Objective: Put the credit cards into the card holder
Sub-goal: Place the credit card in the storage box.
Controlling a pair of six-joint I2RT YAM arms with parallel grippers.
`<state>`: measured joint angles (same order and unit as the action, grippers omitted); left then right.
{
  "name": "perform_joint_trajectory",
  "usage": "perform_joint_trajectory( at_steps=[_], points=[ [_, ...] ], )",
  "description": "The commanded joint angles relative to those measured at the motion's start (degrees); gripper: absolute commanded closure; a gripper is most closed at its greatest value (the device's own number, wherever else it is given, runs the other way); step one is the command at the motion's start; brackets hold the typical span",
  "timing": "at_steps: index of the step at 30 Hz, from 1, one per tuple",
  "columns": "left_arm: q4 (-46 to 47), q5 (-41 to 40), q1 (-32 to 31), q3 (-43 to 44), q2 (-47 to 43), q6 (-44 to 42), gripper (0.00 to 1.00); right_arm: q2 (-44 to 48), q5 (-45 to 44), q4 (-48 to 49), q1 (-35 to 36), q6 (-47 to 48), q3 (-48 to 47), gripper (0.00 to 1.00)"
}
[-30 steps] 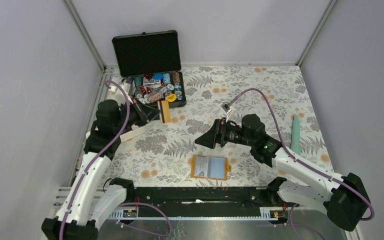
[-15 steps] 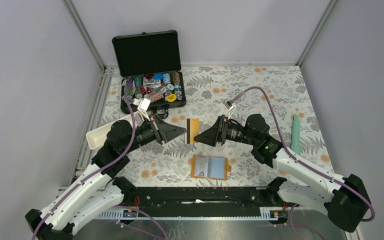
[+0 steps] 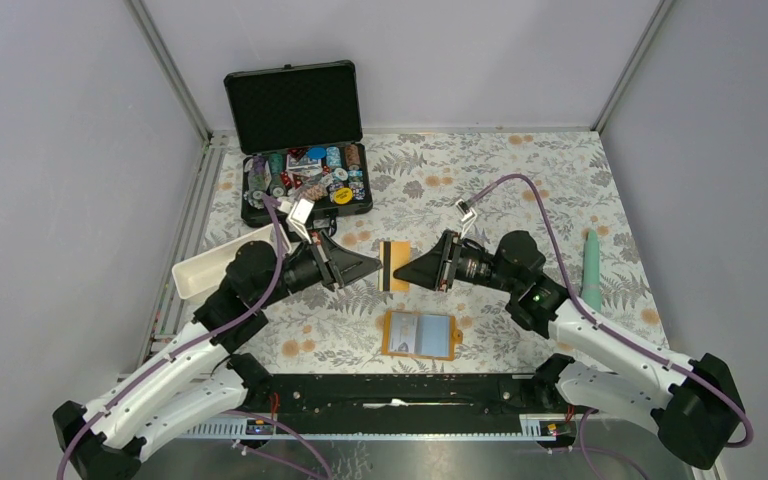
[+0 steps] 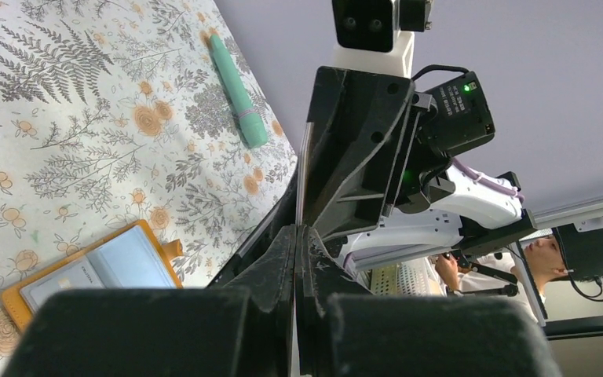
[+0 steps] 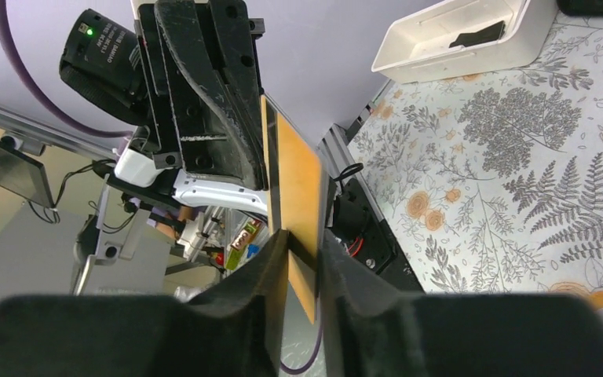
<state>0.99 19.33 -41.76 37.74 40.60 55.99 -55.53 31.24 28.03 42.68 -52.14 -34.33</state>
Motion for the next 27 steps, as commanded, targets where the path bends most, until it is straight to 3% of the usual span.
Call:
perform_joint_trajectory(
  at_steps=[1, 3, 5, 8, 13, 20, 27],
  points=[
    [4.0, -0.6, -0.8, -0.3, -0.3, 0.7, 1.0, 0.9, 2.4, 4.4, -0.1, -1.5, 0.0, 0.81],
    [4.2, 0.2, -0.9, -0.3, -0.2, 0.8, 1.0, 1.3, 2.1, 3.7, -0.2, -1.5, 0.1, 0.93],
    [3.9, 1.1, -0.9, -0.3, -0.2, 0.5, 0.85, 2.2, 1.6, 3.0, -0.2, -1.5, 0.3, 1.0],
    [3.3, 1.5, -0.9, -0.6, -1.6, -0.4, 0.67, 3.7, 1.6, 2.9, -0.1, -1.6, 0.7, 1.0],
    [1.9, 3.9, -0.9, -1.1, -3.4, -2.8, 0.47, 6.0, 3.0, 2.4, -0.2, -1.6, 1.3, 1.0],
    [0.3, 12.8, -1.0, -1.6, -4.3, -6.5, 0.52, 8.2, 8.7, 6.4, -0.2, -3.4, 2.2, 1.0],
    [-0.7, 13.3, -6.0, -0.3, -1.9, -9.0, 0.59, 8.4, 11.2, 8.1, -0.2, -4.5, 1.5, 1.0]
  ],
)
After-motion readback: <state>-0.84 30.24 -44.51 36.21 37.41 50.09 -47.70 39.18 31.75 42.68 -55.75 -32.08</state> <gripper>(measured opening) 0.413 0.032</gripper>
